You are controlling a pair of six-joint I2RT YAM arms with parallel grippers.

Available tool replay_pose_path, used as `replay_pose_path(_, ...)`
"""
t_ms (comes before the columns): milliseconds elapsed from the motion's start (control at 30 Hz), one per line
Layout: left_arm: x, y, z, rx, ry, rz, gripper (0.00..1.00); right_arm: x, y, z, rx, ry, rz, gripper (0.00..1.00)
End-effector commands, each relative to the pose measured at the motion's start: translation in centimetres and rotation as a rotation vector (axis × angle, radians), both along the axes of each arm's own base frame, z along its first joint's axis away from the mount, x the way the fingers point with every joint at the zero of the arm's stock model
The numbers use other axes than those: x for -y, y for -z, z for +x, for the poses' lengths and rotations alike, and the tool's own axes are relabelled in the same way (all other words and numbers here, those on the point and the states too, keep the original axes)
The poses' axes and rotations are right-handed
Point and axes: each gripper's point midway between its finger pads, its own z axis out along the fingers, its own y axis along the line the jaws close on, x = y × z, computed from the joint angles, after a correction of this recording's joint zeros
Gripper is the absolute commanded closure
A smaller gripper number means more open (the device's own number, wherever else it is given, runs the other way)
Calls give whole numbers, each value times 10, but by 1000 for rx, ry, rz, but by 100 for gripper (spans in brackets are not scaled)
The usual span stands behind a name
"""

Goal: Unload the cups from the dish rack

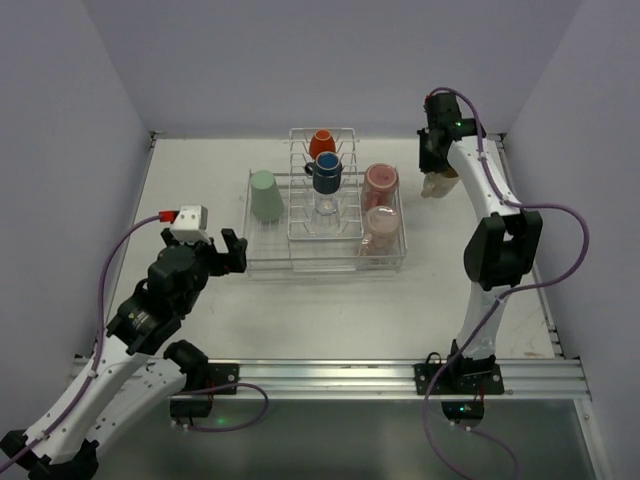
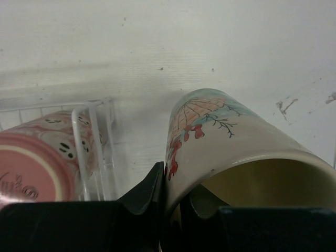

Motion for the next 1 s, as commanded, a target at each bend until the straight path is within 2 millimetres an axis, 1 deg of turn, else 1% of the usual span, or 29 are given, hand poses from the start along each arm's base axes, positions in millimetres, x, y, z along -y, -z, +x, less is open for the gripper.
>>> replay_pose_path(0, 2, -7, 4, 34, 16, -14, 0, -1, -28, 30, 118, -56, -14, 100)
replay_pose_path(33, 0, -8, 5, 38, 11, -16, 0, -2, -21, 32, 105, -69, -5, 100)
replay_pose_path(67, 0, -8, 6, 39, 11, -15, 0, -1, -7, 37, 79, -68, -6, 100)
replay_pose_path(133, -1, -7, 7, 38, 14, -19, 0, 2, 7, 41, 51, -71, 2, 100)
replay_pose_path(167, 0, -7, 7, 35, 20, -19, 0, 3, 21, 43, 21, -77, 10, 100)
replay_pose_path(300, -1, -5, 9, 29, 15, -17, 0, 8, 46, 46, -25, -73, 13, 100)
replay_pose_path(367, -1, -4, 11, 25, 14, -14, 0, 13, 49, 48, -29, -66, -9, 100)
replay_pose_path(400, -1, -3, 11, 24, 15, -15, 0, 14, 55, 49, -39, -65, -11, 100)
replay_pose_path(533, -1, -2, 13, 17, 12, -14, 0, 22, 62, 53, -47, -41, -12, 100)
replay_pose_path(567, -1, -1, 14, 14, 14, -11, 0, 22, 65, 53, -53, -40, -12, 97)
replay_pose_path(600, -2, -1, 14, 14, 13, -10, 0, 24, 66, 52, -57, -33, -19, 92)
replay_pose_path(633, -2, -1, 15, 12, 8, -10, 0, 26, 66, 52, -53, -22, -21, 77)
replay_pose_path(667, -2, 1, 16, 7, 8, -6, 0, 26, 64, 52, -46, -18, -21, 69)
replay_pose_path(733, -4, 0, 18, 6, 1, -4, 0, 26, 52, 52, -18, -4, -13, 55)
replay_pose_path(767, -3, 3, 19, -4, 1, 5, 0, 26, 36, 51, 17, -1, -8, 44)
replay_pose_path(833, -2, 4, 22, -15, 2, 9, 0, 26, 16, 50, 68, 14, 2, 34)
replay_pose_path(867, -1, 0, 22, -10, 7, 3, 0, 26, -9, 45, 121, 22, 11, 26)
replay_pose_path(900, 0, -1, 23, -9, 11, 3, 0, 26, -20, 43, 148, 28, 19, 22)
replay_pose_path(933, 1, -2, 24, -14, 10, 2, 0, 24, -27, 40, 170, 33, 38, 19)
replay_pose_path(967, 1, -9, 25, -2, 10, -4, 0, 24, -38, 36, 197, 41, 49, 16)
